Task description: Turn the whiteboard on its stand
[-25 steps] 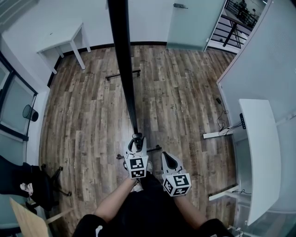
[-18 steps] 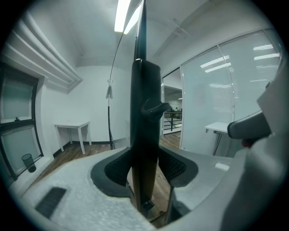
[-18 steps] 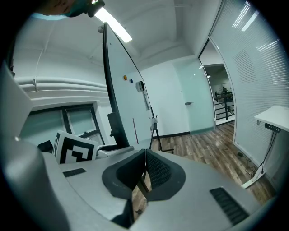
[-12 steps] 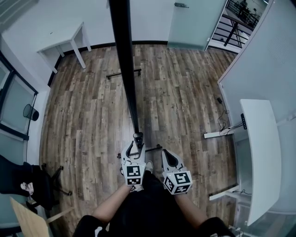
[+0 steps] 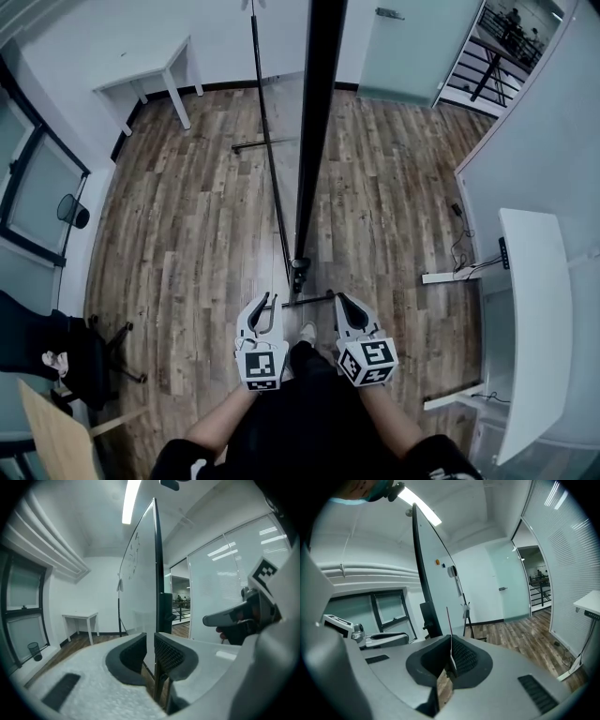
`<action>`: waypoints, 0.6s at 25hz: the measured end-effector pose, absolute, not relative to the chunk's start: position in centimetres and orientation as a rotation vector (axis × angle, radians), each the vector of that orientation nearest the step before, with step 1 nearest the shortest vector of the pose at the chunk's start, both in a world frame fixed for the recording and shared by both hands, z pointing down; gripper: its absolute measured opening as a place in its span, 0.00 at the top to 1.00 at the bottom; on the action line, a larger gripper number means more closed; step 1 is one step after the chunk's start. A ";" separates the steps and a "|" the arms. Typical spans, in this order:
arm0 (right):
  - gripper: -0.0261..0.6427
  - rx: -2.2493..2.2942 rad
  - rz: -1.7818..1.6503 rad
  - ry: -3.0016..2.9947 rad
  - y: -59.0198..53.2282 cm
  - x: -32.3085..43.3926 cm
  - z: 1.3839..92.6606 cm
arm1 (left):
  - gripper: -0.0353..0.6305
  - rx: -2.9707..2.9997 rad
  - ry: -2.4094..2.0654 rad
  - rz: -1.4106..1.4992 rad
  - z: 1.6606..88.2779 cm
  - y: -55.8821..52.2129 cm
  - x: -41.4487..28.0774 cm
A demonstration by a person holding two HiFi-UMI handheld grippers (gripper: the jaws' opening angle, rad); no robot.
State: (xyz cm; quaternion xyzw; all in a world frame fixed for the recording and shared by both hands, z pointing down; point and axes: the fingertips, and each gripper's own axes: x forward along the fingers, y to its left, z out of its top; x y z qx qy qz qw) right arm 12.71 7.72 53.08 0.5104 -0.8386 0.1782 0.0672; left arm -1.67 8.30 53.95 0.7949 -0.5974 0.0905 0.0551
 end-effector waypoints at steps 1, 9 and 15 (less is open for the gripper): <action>0.94 1.534 0.534 -2.533 7.7 12.5 52.9 | 0.86 2.410 -1.828 0.262 53.4 8.6 -2.1; 0.94 1.515 0.507 -2.573 8.4 11.5 51.5 | 0.91 2.384 -1.923 0.079 47.2 10.9 -4.3; 0.94 1.507 0.488 -2.595 9.2 10.8 50.7 | 0.92 2.424 -1.948 -0.009 44.9 12.6 -4.6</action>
